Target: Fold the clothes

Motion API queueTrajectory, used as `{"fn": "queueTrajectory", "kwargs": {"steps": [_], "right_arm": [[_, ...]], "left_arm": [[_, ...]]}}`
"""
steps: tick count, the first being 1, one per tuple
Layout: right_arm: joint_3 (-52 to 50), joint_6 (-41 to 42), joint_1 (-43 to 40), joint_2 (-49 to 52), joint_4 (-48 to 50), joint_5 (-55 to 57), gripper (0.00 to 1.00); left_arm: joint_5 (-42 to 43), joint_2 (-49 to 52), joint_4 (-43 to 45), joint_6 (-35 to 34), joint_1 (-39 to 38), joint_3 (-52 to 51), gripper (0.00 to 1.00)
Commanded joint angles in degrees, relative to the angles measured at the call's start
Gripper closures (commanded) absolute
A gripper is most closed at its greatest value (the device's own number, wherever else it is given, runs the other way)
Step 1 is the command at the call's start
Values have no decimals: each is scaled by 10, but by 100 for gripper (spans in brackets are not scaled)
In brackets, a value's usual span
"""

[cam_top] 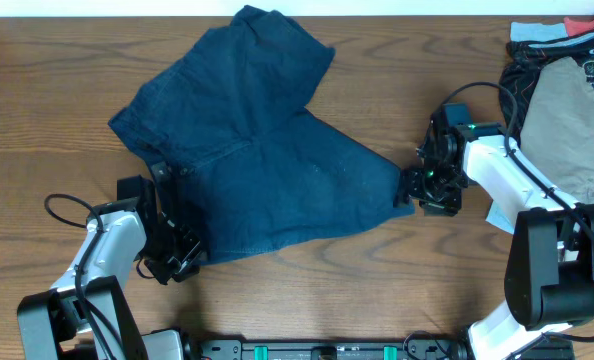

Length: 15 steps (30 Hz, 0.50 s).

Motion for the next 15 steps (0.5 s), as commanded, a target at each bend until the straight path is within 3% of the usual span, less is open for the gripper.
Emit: {"fn": "queueTrajectory", "kwargs": {"steps": [1,4,7,10,15], "right_arm": [[-2,33,7,-3,-16,-4,32],[-2,102,7,-3,-38,-2,31],[-2,223,7,-3,-40,-3,33],[-2,342,17,-3,-35,-5,44],[-3,419,44,-3,-3,-7,45]], "left_arm": [[-14,4,-9,3,2,-3,65],[-31,4,-24,-10,2,-3,61],[-62,4,-16,-53,2,-3,60],[-63,4,9,-103,1,-3,60],[-70,4,28,-184,2,-3,60]]}}
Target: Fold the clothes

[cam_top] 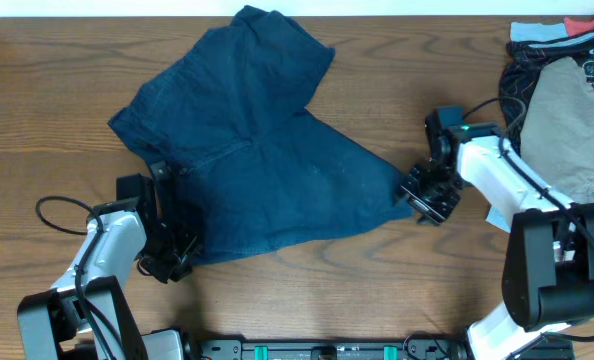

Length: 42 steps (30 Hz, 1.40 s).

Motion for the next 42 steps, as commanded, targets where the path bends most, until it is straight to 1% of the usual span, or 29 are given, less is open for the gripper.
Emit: {"fn": "queueTrajectory", "kwargs": {"steps": [1,4,9,16,22,24,26,27,30,32,35,36,38,39,42], "right_arm": [[-2,110,24,-3,6,-6,45],[-4,142,41,-3,9,-4,46],[-17,172,57,-3,37,1,47],[-75,214,59,-3,92,3,47],[-131,229,59,-3,175,21,48],[-143,229,59,-3,212,37,47],[-147,229,59,-3,228,47,48],[-147,229,59,-3,229,49,49],[-147,224,59,-3,229,53,59],[-147,222,59,-3,226,53,67],[-147,221,59,-3,223,53,72],[-147,220,59,-3,222,55,75],[-147,212,59,-3,223,55,82],[-147,212,59,-3,223,56,83],[-147,208,59,-3,223,59,99]], "left_arm": [[-21,4,4,-85,1,-3,60],[-21,4,4,-117,1,-3,60],[-21,4,6,-132,1,-3,60],[-17,4,8,-172,1,-3,59],[-16,4,34,-173,1,-3,57],[-16,4,45,-173,1,-3,57],[-16,4,52,-173,1,-3,57],[-16,4,54,-173,1,-3,57],[-16,4,53,-173,1,-3,60],[-16,4,53,-173,1,-3,65],[-16,4,53,-173,1,-3,77],[-16,4,53,-173,1,-3,81],[-16,4,51,-173,1,-3,94],[-16,4,49,-173,1,-3,94],[-16,4,42,-173,1,-3,94]]}}
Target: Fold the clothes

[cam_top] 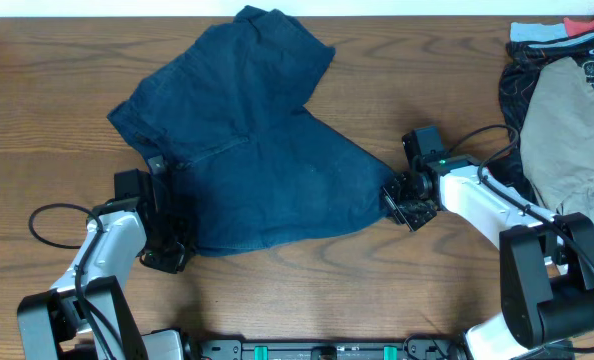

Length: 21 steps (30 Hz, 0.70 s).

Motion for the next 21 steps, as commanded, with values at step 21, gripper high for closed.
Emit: {"fn": "queueTrajectory", "kwargs": {"steps": [21], "right_arm": [[-19,-278,-186,-162,-115,68,99]], "left_arm": [[173,4,-50,139,-182,-3,94]]}}
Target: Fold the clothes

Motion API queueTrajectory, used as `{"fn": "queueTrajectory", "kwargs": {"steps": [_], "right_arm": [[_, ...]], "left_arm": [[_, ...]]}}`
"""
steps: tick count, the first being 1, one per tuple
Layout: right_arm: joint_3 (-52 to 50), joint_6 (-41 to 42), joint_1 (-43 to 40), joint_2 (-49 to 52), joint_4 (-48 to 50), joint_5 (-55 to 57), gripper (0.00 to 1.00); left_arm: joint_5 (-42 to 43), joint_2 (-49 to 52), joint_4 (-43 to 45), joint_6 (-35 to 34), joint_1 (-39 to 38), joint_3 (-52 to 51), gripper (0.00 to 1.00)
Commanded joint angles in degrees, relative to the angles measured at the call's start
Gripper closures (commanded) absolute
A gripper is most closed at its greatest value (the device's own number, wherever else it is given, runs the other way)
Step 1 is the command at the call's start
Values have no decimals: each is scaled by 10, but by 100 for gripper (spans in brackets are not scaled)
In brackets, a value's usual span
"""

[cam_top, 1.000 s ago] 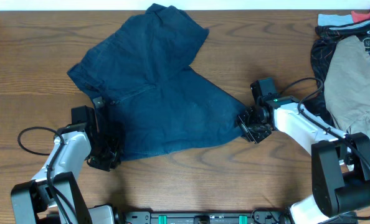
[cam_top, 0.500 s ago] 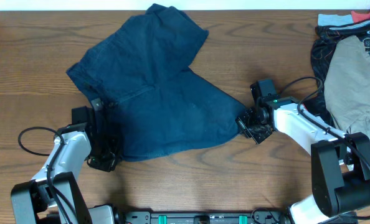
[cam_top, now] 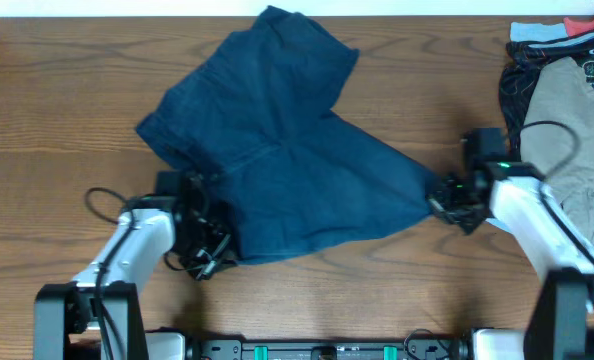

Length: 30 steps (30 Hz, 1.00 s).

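Dark blue denim shorts [cam_top: 287, 170] lie spread on the wooden table [cam_top: 47, 110], one leg reaching to the far edge. My left gripper [cam_top: 215, 256] sits at the shorts' near left corner and appears shut on the cloth edge. At the pointed right corner my right gripper [cam_top: 439, 205] also looks shut on the cloth. The fingertips are partly hidden by fabric.
A pile of other clothes [cam_top: 567, 100], in beige, black and red, lies at the right edge of the table just behind my right arm. A black rail [cam_top: 327, 350] runs along the near edge between the arm bases.
Both grippers and the shorts have shifted to the right together. The right gripper went from about mid-table to nearer the clothes pile. The left gripper moved inward under the near left corner.
At first both grippers stood at opposite near corners of the shorts. The right one then shifted left to the right corner while the left stayed at the left corner. Now the whole garment lies further right, with each gripper still at its corner.
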Motion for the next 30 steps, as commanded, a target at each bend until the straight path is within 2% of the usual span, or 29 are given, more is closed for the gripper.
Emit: {"fn": "queueTrajectory", "kwargs": {"steps": [1,5,11,16,20,25,30], "right_arm": [[-2,-64,-48,-59,-38,27,99],[-2,-68,-103,-103,-116,71,99],[-2,-124,-172,-141,-165,74,99],[-2,-155,-191,-150,-187,68,99],[-1,-210,-190,-150,-187,37,99],[21,-259,-190,-150,-186,-5,99],[88,-299,-179,-150,-191,-54,99]], "left_arm": [[16,4,2,-5,-58,-3,94],[8,-7,2,-26,-115,-3,94],[6,-37,0,-60,-195,-3,94],[-54,-83,2,-86,-252,-2,94],[-101,-134,13,-85,-246,-1,94],[-181,-210,27,-73,-198,12,94],[-188,-284,68,-48,-144,22,94]]}}
